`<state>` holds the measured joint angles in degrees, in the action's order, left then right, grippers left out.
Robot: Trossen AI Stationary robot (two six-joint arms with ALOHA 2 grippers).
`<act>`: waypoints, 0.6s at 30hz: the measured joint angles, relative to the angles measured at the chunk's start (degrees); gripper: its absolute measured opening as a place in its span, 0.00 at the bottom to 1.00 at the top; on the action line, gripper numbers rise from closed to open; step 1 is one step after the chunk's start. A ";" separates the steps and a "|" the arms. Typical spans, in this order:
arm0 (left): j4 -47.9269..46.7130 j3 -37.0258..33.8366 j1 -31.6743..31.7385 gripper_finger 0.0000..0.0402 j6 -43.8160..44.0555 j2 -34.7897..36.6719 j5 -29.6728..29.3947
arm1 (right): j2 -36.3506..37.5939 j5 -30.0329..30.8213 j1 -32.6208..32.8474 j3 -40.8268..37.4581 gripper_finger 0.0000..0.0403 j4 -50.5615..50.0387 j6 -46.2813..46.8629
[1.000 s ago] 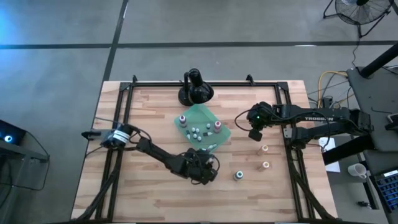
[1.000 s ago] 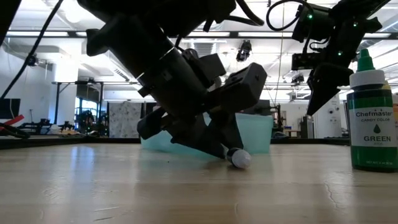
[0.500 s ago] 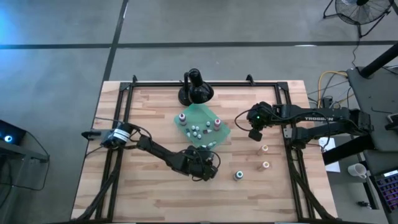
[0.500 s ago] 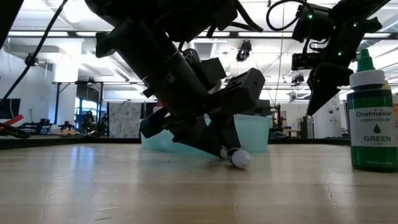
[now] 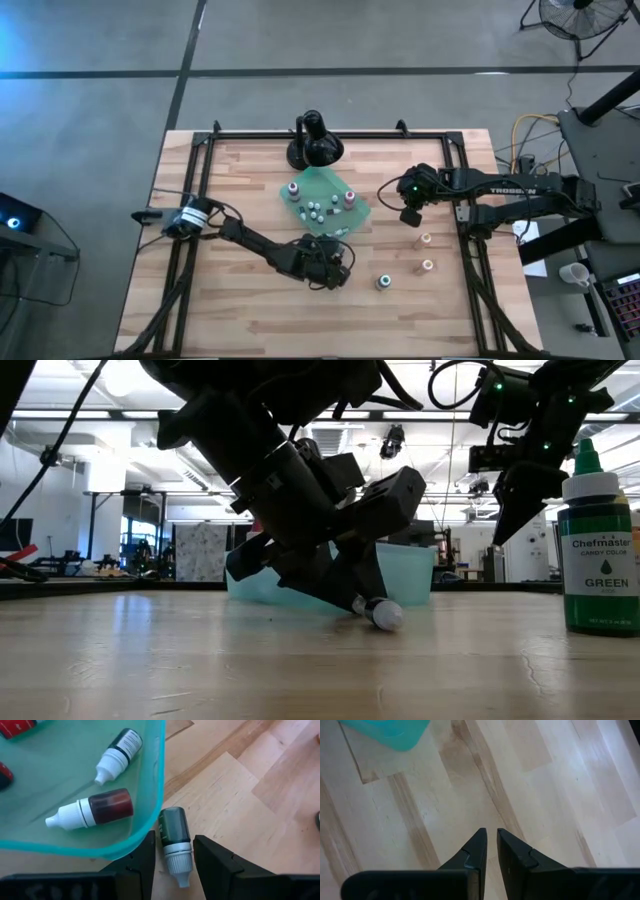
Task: Pick & Place food coloring
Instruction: Adjust the small green food coloring bottle
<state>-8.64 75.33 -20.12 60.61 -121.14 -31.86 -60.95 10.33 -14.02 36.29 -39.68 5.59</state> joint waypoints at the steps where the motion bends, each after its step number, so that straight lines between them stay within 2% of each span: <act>1: -0.01 0.00 0.00 0.27 0.21 0.00 0.12 | 0.00 0.00 0.00 0.00 0.09 0.01 -0.01; 11: -0.35 -0.04 -0.08 0.31 -1.10 0.37 1.58 | 0.00 0.00 0.00 0.00 0.09 0.04 -0.03; 18: -1.26 -0.07 -0.15 0.26 -2.07 0.48 2.11 | 0.00 0.00 0.00 0.00 0.09 0.04 -0.03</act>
<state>-9.90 75.26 -20.27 58.54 -120.66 -29.75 -60.95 10.33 -14.02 36.29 -39.64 5.56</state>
